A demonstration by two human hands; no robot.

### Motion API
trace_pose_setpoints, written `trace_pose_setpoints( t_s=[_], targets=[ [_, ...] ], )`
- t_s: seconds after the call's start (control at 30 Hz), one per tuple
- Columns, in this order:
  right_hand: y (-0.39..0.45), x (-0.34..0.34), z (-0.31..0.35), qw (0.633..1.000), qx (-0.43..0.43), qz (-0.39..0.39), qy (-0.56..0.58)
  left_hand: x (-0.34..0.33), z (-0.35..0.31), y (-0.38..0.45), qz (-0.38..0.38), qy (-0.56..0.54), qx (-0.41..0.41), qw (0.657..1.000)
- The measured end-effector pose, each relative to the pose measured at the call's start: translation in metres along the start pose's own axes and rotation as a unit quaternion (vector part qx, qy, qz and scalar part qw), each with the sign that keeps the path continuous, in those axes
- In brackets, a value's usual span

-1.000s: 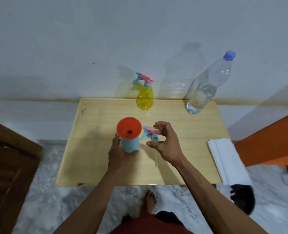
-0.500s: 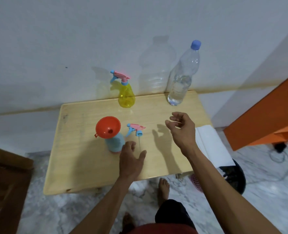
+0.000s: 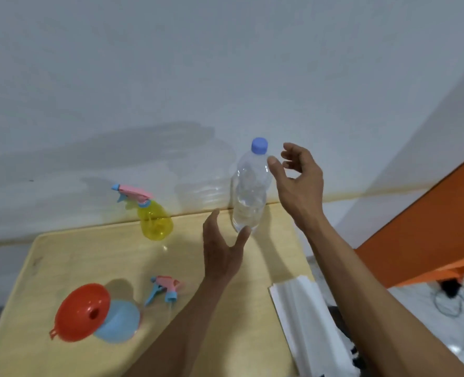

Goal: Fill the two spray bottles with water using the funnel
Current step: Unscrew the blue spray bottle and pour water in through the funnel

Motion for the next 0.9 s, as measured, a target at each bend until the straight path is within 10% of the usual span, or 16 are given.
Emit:
trace_pose_setpoints(
  t_s=[0.3, 0.9],
  targets=[
    [0.062, -0.021, 0.001, 0.989, 0.027, 0.140, -0.030, -0.057, -0.021, 0.075, 0.007, -0.080, -0.079, 0.994],
    [0.064, -0.028, -0.013, 0.988, 0.050, 0.149, 0.003, -0.076, -0.014, 0.093, 0.015, -0.017, -0.132, 0.991]
  ],
)
Point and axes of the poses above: each hand's wrist, its own y-axis towards the middle knuckle, its own x-axis out of the back of the hand, z = x × y, the point moved 2 cm from there along y, towards the middle knuckle, and after that the axes turned 8 degrees about -x, right-handed, at the moved point
